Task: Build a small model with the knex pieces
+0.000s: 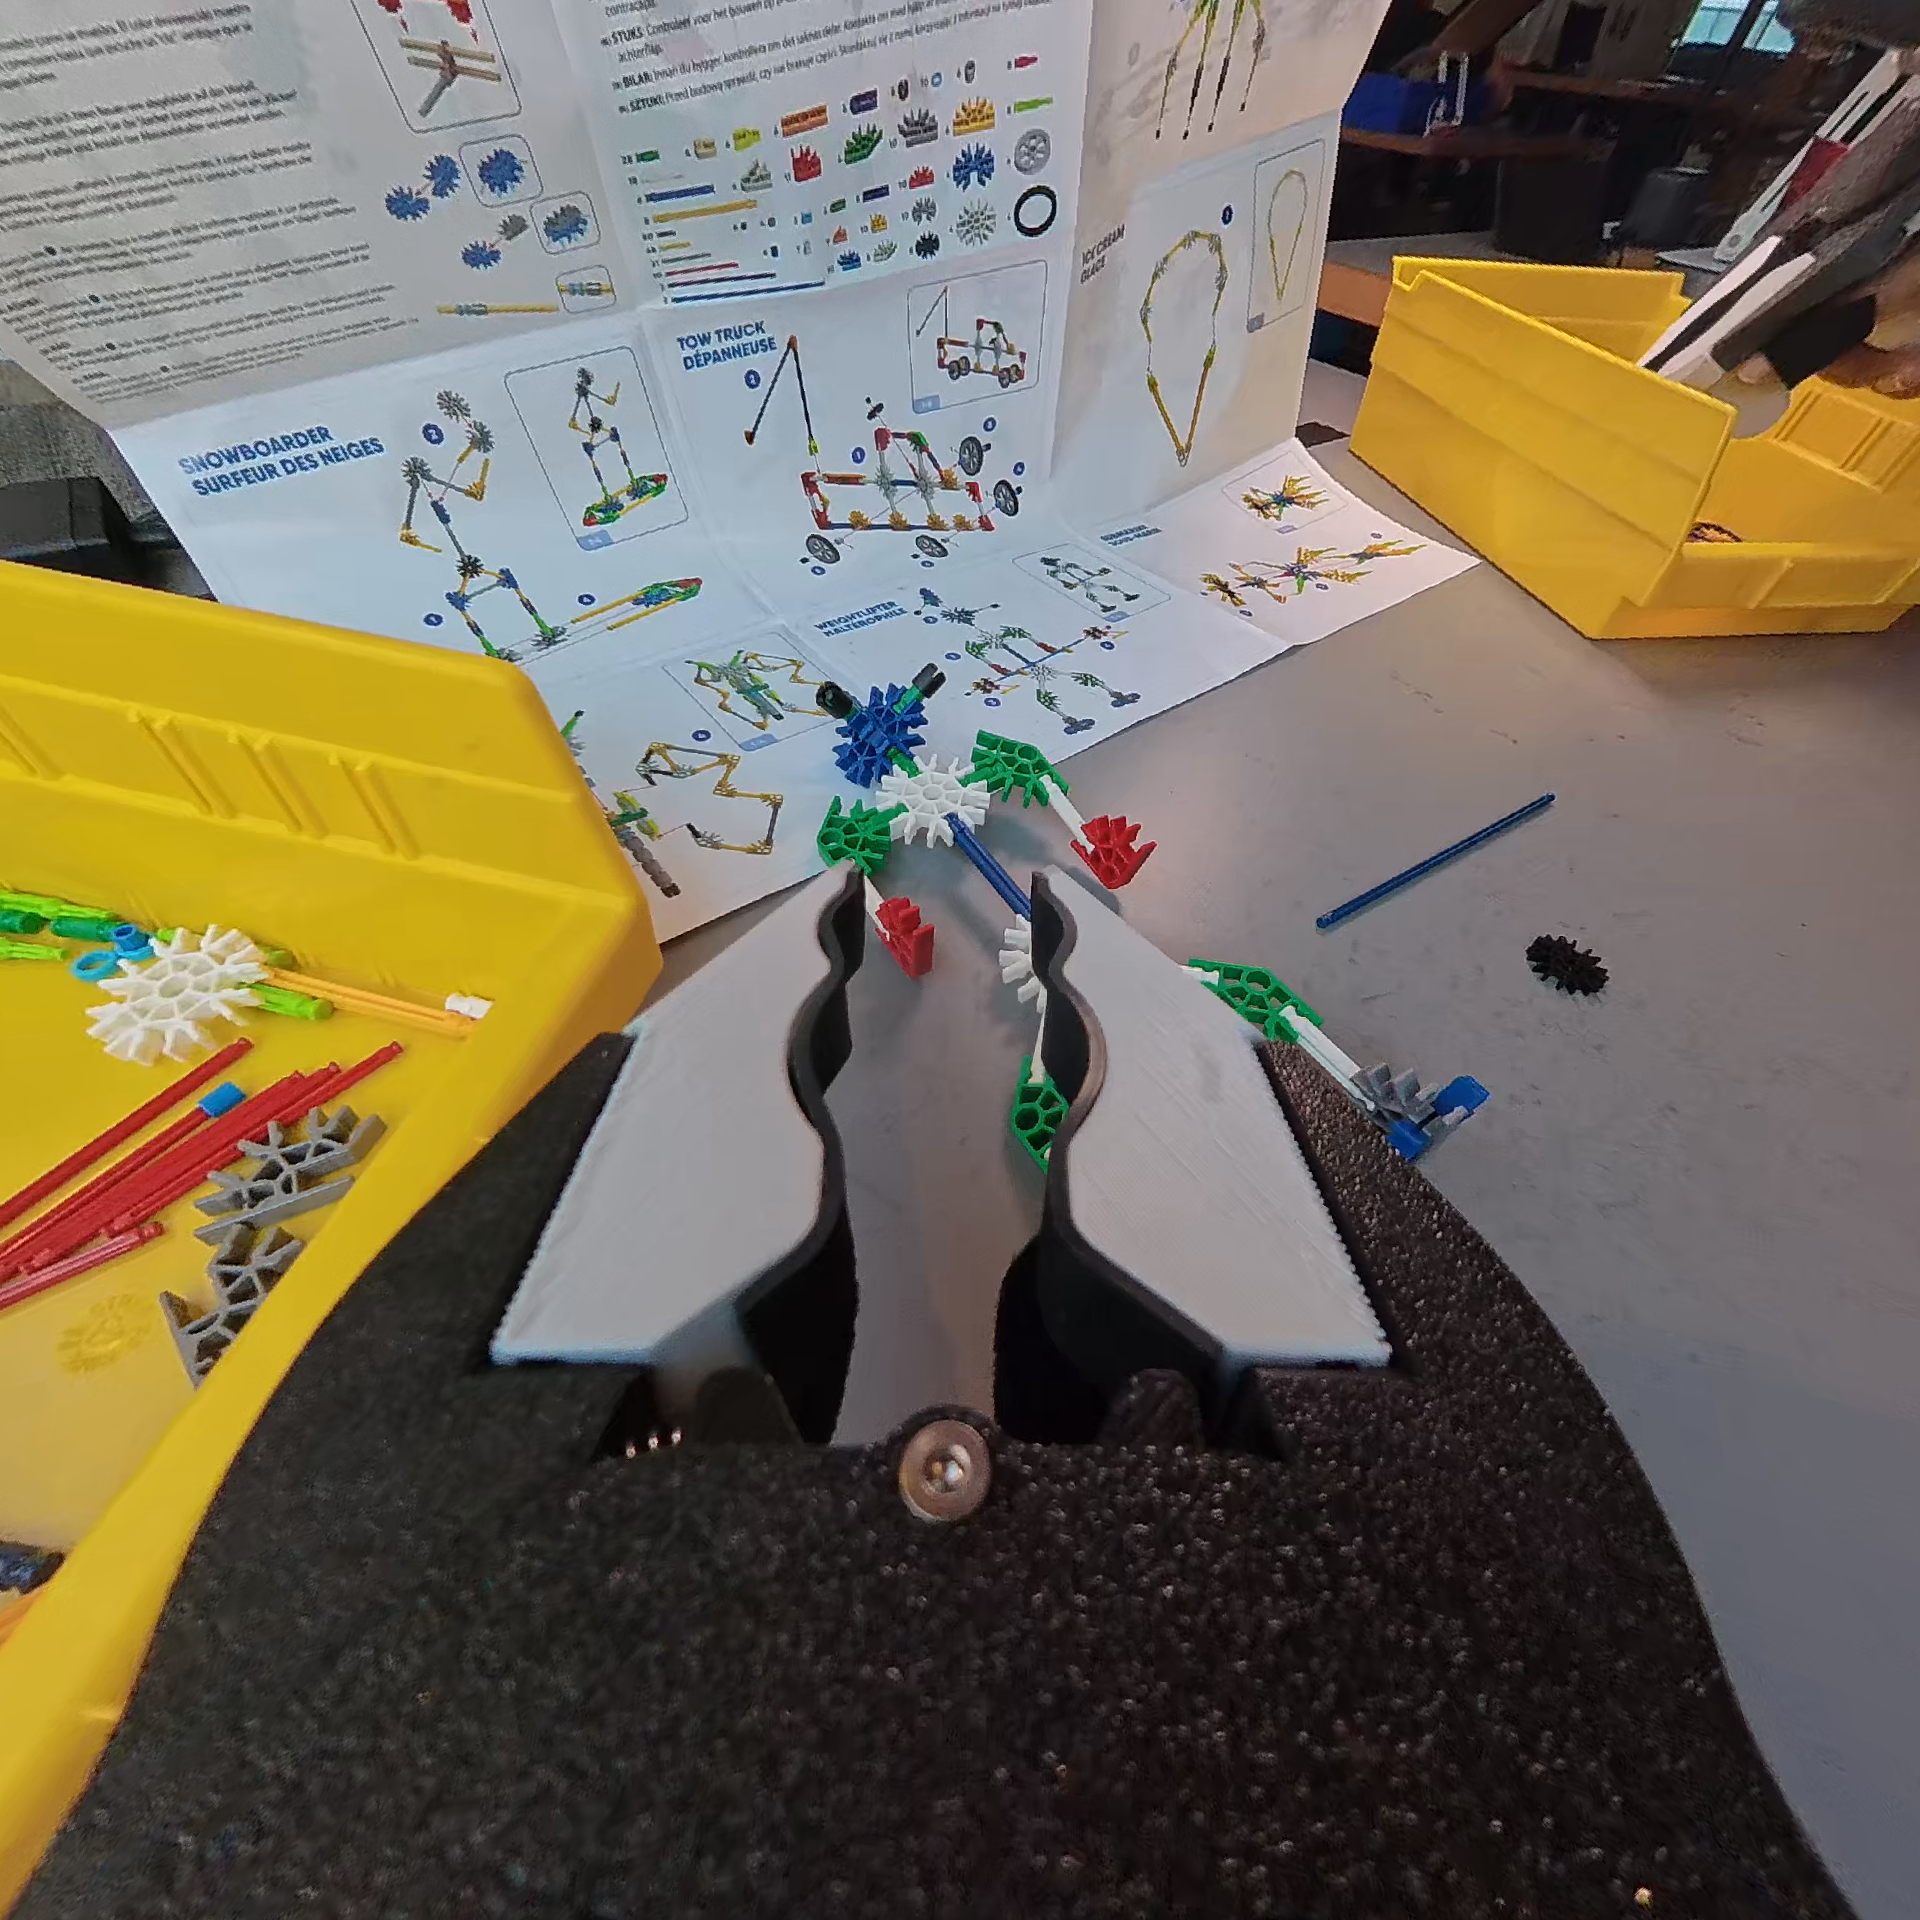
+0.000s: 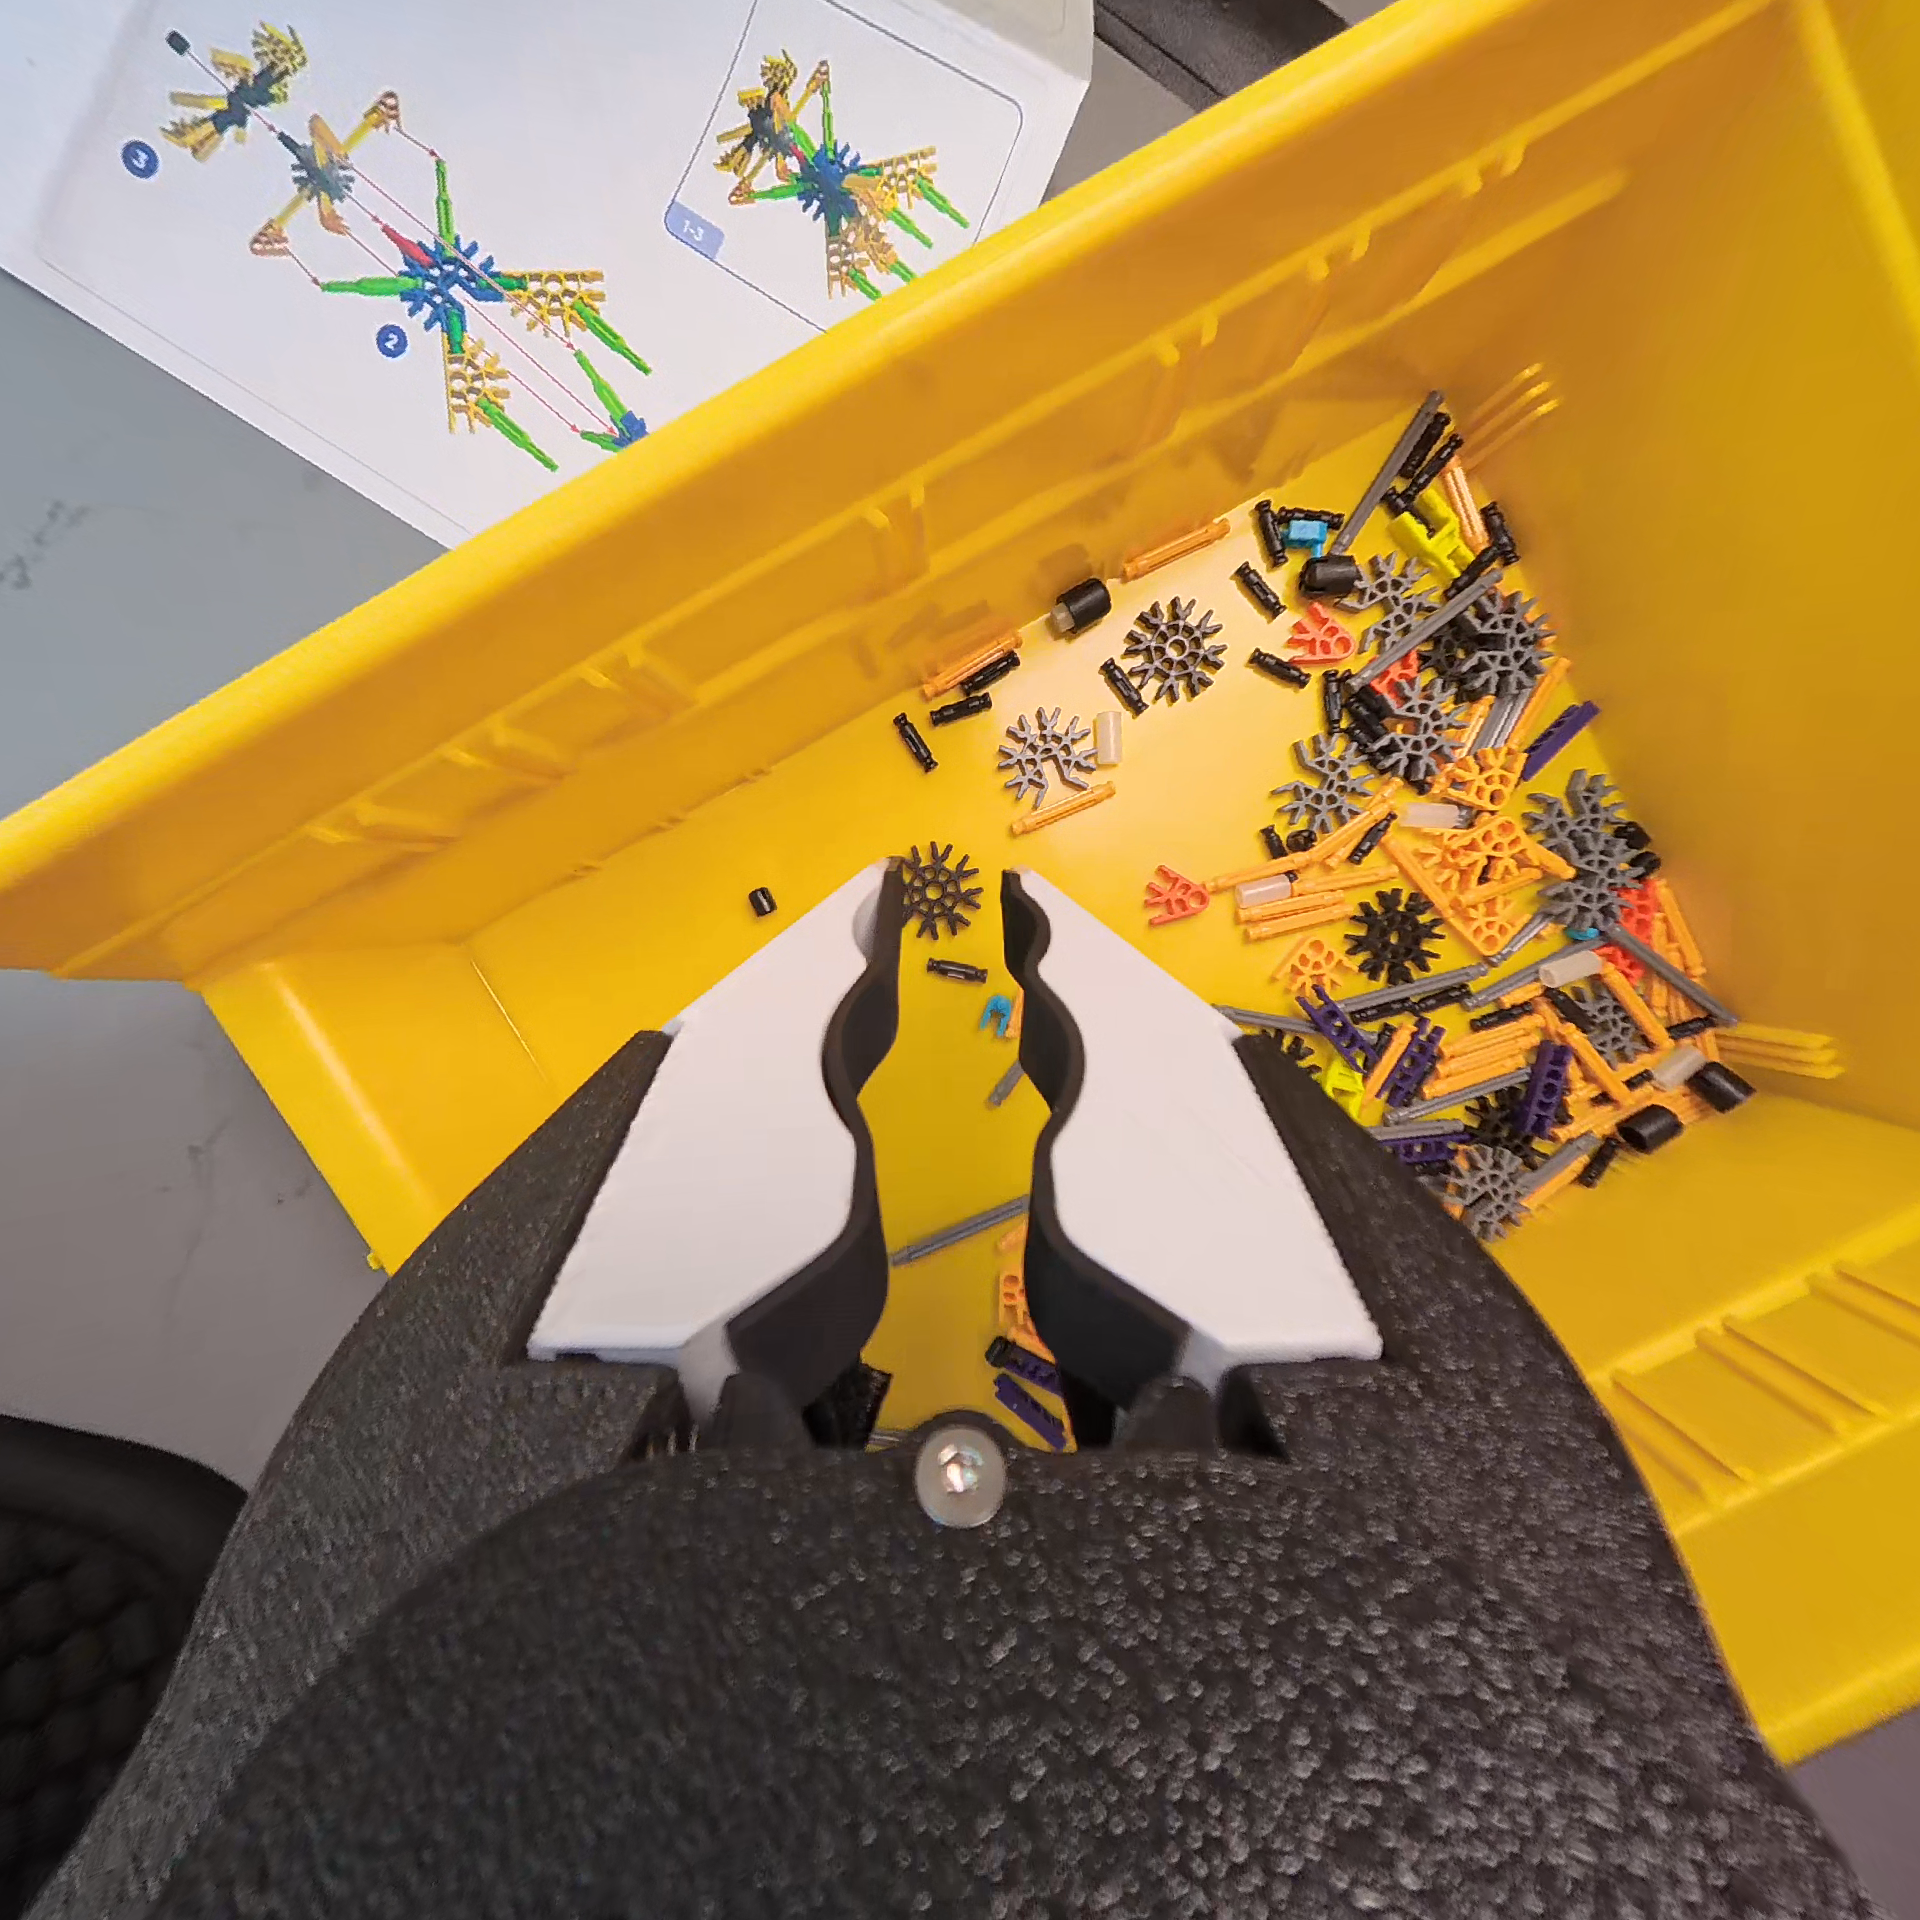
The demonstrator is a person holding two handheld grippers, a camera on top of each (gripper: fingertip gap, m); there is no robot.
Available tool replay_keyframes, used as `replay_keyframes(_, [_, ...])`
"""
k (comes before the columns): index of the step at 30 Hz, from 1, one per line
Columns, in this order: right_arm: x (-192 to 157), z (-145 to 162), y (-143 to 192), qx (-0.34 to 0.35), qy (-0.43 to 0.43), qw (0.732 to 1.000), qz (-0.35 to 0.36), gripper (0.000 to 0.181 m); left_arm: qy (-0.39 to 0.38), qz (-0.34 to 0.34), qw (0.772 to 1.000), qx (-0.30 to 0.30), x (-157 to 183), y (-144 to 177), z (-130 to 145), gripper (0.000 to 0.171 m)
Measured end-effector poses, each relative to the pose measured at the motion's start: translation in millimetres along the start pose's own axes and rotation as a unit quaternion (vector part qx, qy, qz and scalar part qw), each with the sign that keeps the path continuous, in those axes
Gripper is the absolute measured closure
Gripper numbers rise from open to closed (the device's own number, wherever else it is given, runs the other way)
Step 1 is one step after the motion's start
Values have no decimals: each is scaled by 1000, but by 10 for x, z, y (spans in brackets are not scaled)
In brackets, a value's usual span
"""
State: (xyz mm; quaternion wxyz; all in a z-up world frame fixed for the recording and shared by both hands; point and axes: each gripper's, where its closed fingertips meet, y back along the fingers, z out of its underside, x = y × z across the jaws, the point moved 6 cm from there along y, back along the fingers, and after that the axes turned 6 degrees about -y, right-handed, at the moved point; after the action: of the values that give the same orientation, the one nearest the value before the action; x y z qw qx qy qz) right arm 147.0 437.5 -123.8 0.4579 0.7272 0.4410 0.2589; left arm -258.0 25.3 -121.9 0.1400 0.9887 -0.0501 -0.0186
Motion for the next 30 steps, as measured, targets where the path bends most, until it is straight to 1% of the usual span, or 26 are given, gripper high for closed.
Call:
replay_keyframes(3, [-1, 37, -69, -7, 1, 1000, -9, 159, 2, -1, 1000, 2, -9, 10, -7, 141])
replay_keyframes(9, [-62, 116, -166, -31, 20, 999, -20, 158, 1, 0, 1000, -2, -2, -4, 7, 141])
replay_keyframes(16, [-149, 157, -153, -42, 45, 997, -38, 158, 3, 2, 1000, -3, -2, -11, 16, 141])
replay_keyframes(21, [-147, 149, -173, -39, 65, 997, -13, 158, 1, 2, 1000, -4, 3, -16, 19, 141])
replay_keyframes(24, [-53, 101, -187, -26, 50, 998, 14, 156, 1, 2, 1000, -6, 4, -20, 25, 141])
replay_keyframes(28, [-3, 148, -303, -44, 42, 998, 10, 152, -1, 1, 1000, -6, 6, -20, 26, 141])
replay_keyframes(30, [-21, 150, -324, -39, 36, 999, -6, 159, 0, 0, 1000, -6, 3, -18, 27, 141])
